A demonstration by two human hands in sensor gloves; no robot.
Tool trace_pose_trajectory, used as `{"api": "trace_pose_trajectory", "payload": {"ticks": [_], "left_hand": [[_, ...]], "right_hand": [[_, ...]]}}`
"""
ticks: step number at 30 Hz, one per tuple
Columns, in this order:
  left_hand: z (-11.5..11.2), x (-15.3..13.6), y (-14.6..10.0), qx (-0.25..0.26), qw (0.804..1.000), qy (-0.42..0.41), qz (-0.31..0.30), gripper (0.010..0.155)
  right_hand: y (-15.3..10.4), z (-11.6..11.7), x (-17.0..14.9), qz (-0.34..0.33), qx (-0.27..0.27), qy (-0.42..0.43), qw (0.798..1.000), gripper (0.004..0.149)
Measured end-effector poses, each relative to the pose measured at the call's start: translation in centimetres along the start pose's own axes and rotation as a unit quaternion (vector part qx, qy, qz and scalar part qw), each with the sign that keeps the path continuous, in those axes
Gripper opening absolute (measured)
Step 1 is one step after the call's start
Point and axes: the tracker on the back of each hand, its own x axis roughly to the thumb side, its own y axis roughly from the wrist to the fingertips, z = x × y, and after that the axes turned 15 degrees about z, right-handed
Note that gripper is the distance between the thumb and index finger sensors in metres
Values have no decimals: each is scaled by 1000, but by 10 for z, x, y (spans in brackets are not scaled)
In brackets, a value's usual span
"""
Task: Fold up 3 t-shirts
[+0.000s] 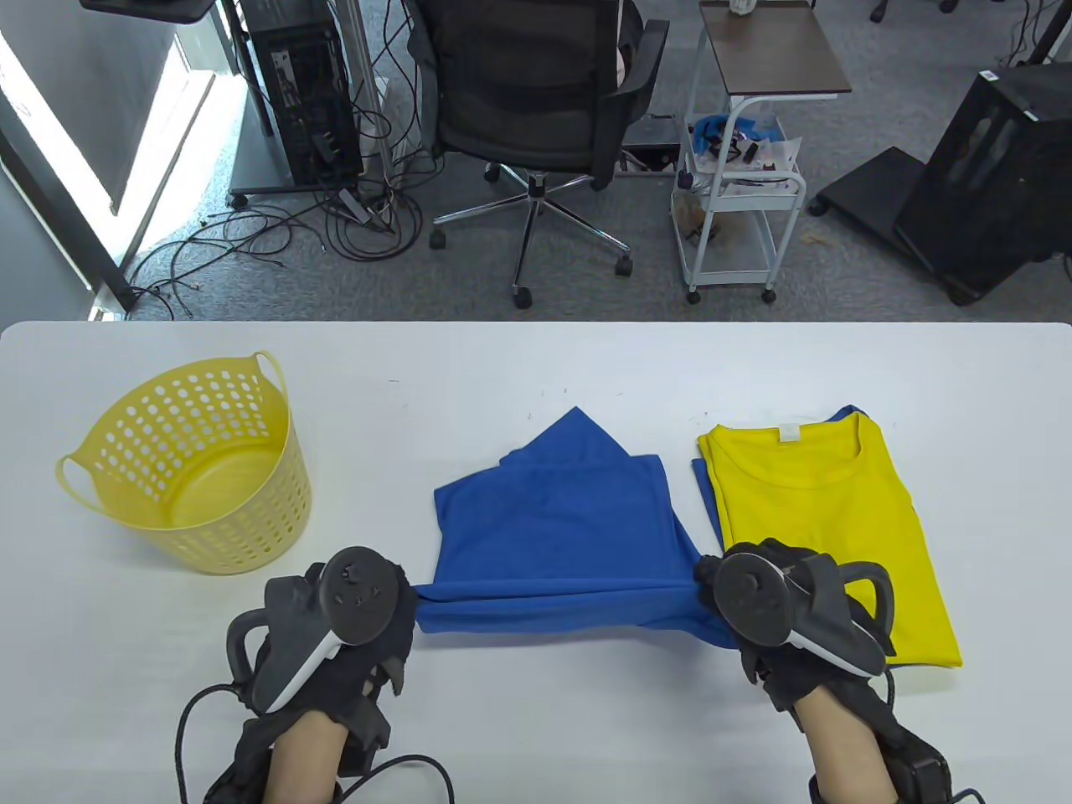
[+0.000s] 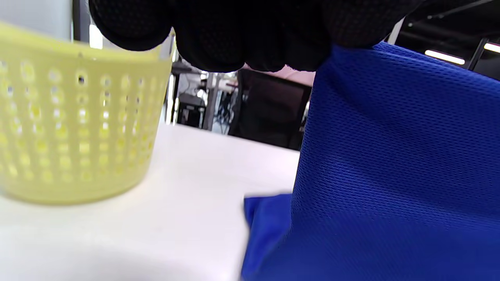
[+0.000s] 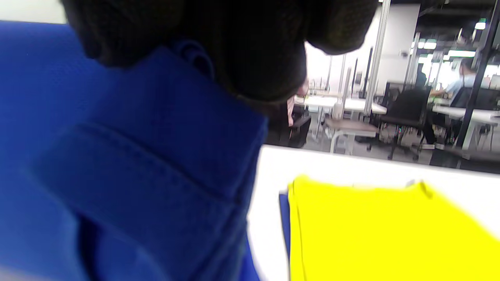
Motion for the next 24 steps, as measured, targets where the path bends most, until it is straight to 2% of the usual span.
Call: {"api": "trace_pose_trajectory", "payload": {"ticks": [3, 6, 10, 16, 21, 23, 24], "left_hand": [[23, 10, 9, 18, 1000, 9, 5, 39], [20, 20, 34, 0, 999, 28, 25, 40], [-13, 32, 80, -30, 997, 51, 44, 40], [-71, 37, 144, -72, 991, 86, 69, 40], [-107, 30, 179, -78, 987, 102, 94, 40], [-117, 27, 186, -65, 987, 107, 102, 40], [-121, 26, 188, -41, 988, 109, 102, 41]], "right_hand": [[12, -25, 5, -5, -30, -15, 999, 39], [35, -21, 11, -3, -19, -38, 999, 39], [75, 12, 19, 3, 16, -80, 997, 39], [135, 80, 35, 10, 73, -122, 990, 40], [174, 118, 51, 6, 92, -139, 986, 40], [182, 126, 55, 11, 89, -137, 986, 40], [188, 131, 58, 16, 83, -137, 987, 40]]}}
